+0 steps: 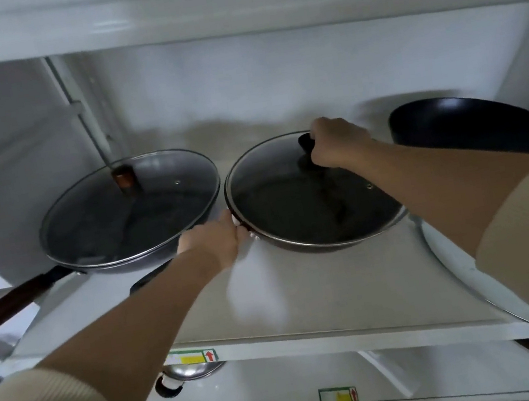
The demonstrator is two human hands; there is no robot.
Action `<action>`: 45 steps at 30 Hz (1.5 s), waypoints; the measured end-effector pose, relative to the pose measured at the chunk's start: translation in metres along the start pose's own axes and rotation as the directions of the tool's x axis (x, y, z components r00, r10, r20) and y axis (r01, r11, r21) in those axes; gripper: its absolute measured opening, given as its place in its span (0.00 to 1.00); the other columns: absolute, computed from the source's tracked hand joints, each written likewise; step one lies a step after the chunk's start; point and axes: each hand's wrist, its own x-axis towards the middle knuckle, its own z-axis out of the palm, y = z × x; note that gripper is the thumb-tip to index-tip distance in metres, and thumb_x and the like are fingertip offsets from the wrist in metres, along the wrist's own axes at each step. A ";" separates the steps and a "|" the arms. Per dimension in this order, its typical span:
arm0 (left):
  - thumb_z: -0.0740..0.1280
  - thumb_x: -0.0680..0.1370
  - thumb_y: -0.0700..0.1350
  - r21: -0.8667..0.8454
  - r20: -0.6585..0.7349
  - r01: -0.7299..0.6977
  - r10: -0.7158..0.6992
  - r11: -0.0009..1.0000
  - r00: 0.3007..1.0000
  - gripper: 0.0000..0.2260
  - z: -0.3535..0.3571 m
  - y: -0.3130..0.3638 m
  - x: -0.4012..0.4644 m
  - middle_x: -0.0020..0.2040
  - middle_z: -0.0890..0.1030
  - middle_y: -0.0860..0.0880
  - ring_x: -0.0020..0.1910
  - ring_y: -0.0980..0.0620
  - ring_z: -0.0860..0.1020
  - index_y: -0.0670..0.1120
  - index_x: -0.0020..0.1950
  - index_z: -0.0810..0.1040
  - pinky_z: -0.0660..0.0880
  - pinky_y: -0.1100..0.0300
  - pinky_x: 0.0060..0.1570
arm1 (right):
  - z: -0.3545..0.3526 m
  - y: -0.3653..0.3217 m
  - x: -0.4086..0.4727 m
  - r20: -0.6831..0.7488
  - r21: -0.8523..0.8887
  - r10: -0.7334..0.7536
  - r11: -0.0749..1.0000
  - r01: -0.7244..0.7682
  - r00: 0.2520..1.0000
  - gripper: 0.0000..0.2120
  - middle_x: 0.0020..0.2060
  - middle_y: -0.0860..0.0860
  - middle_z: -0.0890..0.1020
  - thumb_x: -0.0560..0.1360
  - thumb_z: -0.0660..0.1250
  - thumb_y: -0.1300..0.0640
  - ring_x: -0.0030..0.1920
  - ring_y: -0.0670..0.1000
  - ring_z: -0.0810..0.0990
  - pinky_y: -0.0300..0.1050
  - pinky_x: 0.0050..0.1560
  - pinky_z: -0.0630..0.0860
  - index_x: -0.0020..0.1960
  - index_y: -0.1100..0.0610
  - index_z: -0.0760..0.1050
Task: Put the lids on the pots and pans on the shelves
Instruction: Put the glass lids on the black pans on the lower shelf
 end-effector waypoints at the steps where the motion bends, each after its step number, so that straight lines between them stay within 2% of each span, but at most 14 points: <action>1: 0.51 0.81 0.55 0.018 -0.020 -0.012 0.012 1.000 1.000 0.19 0.000 -0.002 0.001 0.58 0.80 0.40 0.57 0.37 0.78 0.47 0.68 0.65 0.72 0.47 0.55 | 0.003 0.002 0.002 0.007 0.019 0.000 1.000 0.000 1.000 0.12 0.43 0.56 0.76 0.75 0.63 0.63 0.43 0.58 0.75 0.48 0.43 0.73 0.58 0.62 0.73; 4: 0.50 0.80 0.56 0.035 -0.046 -0.044 0.045 0.998 0.998 0.20 -0.001 -0.002 0.001 0.58 0.80 0.41 0.57 0.37 0.78 0.47 0.67 0.67 0.71 0.48 0.53 | 0.011 0.005 0.009 0.040 0.072 -0.010 0.997 0.007 0.999 0.14 0.48 0.59 0.79 0.74 0.63 0.64 0.46 0.59 0.78 0.50 0.46 0.76 0.60 0.63 0.75; 9: 0.45 0.68 0.75 0.025 -0.008 -0.084 0.084 0.996 0.996 0.39 0.004 -0.009 0.007 0.47 0.83 0.50 0.48 0.45 0.81 0.50 0.67 0.64 0.74 0.51 0.46 | 0.015 0.003 0.012 0.036 0.138 -0.022 0.990 0.017 0.999 0.18 0.56 0.60 0.79 0.75 0.63 0.64 0.54 0.61 0.79 0.54 0.56 0.78 0.65 0.63 0.73; 15: 0.47 0.72 0.73 0.076 -0.058 -0.087 0.091 0.993 0.994 0.36 0.002 -0.006 0.002 0.46 0.82 0.48 0.46 0.45 0.81 0.48 0.69 0.63 0.69 0.54 0.39 | 0.013 0.007 0.010 0.079 0.122 -0.058 0.991 0.048 0.995 0.18 0.60 0.63 0.77 0.77 0.62 0.65 0.57 0.63 0.78 0.56 0.60 0.77 0.66 0.66 0.71; 18: 0.48 0.74 0.71 0.073 -0.067 -0.104 0.109 0.992 0.992 0.36 -0.001 -0.005 -0.001 0.46 0.81 0.48 0.46 0.45 0.81 0.48 0.72 0.60 0.70 0.54 0.39 | 0.010 0.008 0.008 0.116 0.067 -0.067 0.996 0.059 0.991 0.15 0.48 0.60 0.78 0.76 0.63 0.64 0.45 0.60 0.79 0.50 0.46 0.78 0.62 0.67 0.73; 21: 0.48 0.75 0.70 0.088 -0.076 -0.121 0.128 0.989 0.989 0.35 0.000 -0.006 0.000 0.44 0.79 0.48 0.46 0.44 0.81 0.48 0.73 0.59 0.71 0.54 0.39 | 0.010 0.010 0.005 0.121 0.026 -0.073 0.997 0.070 0.990 0.06 0.37 0.56 0.74 0.76 0.63 0.61 0.34 0.55 0.73 0.44 0.32 0.68 0.46 0.65 0.72; 23: 0.48 0.75 0.69 0.103 -0.094 -0.121 0.130 0.987 0.987 0.34 0.002 -0.007 0.001 0.46 0.81 0.47 0.46 0.43 0.81 0.47 0.73 0.58 0.71 0.54 0.40 | 0.010 0.010 0.004 0.118 0.029 -0.065 0.998 0.062 0.991 0.08 0.35 0.55 0.72 0.76 0.61 0.60 0.32 0.53 0.71 0.42 0.30 0.65 0.40 0.62 0.68; 27: 0.48 0.76 0.69 0.101 -0.082 -0.115 0.123 0.988 0.989 0.34 0.002 -0.005 0.000 0.51 0.81 0.45 0.50 0.42 0.81 0.47 0.74 0.58 0.71 0.53 0.41 | 0.011 0.012 0.002 0.110 0.080 -0.068 0.995 0.060 0.992 0.05 0.33 0.54 0.71 0.77 0.60 0.60 0.31 0.52 0.71 0.41 0.31 0.65 0.46 0.62 0.70; 29: 0.49 0.76 0.68 0.081 -0.088 -0.077 0.084 0.994 0.993 0.34 -0.002 0.000 -0.007 0.58 0.78 0.44 0.56 0.41 0.79 0.46 0.73 0.60 0.73 0.50 0.46 | 0.010 0.015 -0.006 0.092 0.112 -0.064 0.992 0.054 0.994 0.05 0.33 0.54 0.72 0.77 0.59 0.59 0.32 0.53 0.72 0.41 0.30 0.65 0.47 0.61 0.70; 31: 0.51 0.76 0.67 0.097 -0.199 -0.036 0.054 0.995 0.979 0.32 -0.007 0.010 -0.016 0.62 0.74 0.42 0.60 0.41 0.75 0.44 0.70 0.64 0.73 0.48 0.54 | 0.005 0.023 -0.018 0.034 0.171 -0.045 0.984 0.039 0.998 0.08 0.34 0.53 0.73 0.78 0.57 0.57 0.35 0.55 0.73 0.42 0.32 0.66 0.46 0.60 0.71; 33: 0.52 0.78 0.63 0.076 -0.350 -0.044 0.068 0.996 0.934 0.28 -0.017 0.032 -0.027 0.62 0.73 0.41 0.61 0.41 0.73 0.44 0.68 0.67 0.71 0.48 0.59 | -0.008 0.040 -0.035 -0.056 0.189 -0.005 0.982 0.016 0.998 0.13 0.39 0.54 0.75 0.79 0.54 0.52 0.39 0.55 0.74 0.44 0.38 0.68 0.49 0.59 0.73; 37: 0.53 0.80 0.55 -0.035 -0.504 -0.286 0.230 0.957 0.833 0.20 -0.035 0.123 -0.042 0.60 0.76 0.41 0.58 0.41 0.74 0.43 0.63 0.72 0.71 0.47 0.57 | -0.044 0.108 -0.080 -0.167 0.150 0.136 0.982 -0.111 0.977 0.18 0.56 0.59 0.78 0.80 0.51 0.50 0.56 0.62 0.77 0.52 0.52 0.72 0.59 0.59 0.73; 42: 0.54 0.78 0.49 -0.183 -0.564 -0.308 0.157 0.934 0.811 0.18 -0.051 0.241 -0.043 0.53 0.78 0.39 0.53 0.38 0.76 0.38 0.57 0.75 0.73 0.48 0.48 | -0.061 0.213 -0.119 -0.182 0.135 0.347 0.936 -0.326 0.920 0.12 0.48 0.59 0.80 0.77 0.55 0.57 0.45 0.61 0.76 0.48 0.44 0.70 0.52 0.60 0.74; 45: 0.54 0.79 0.48 -0.128 -0.504 -0.434 0.318 0.892 0.803 0.15 -0.043 0.303 -0.028 0.53 0.78 0.41 0.54 0.41 0.75 0.40 0.56 0.74 0.72 0.49 0.45 | -0.041 0.262 -0.123 -0.108 0.078 0.381 0.924 -0.374 0.918 0.10 0.46 0.59 0.77 0.79 0.54 0.55 0.48 0.62 0.78 0.50 0.43 0.70 0.49 0.59 0.71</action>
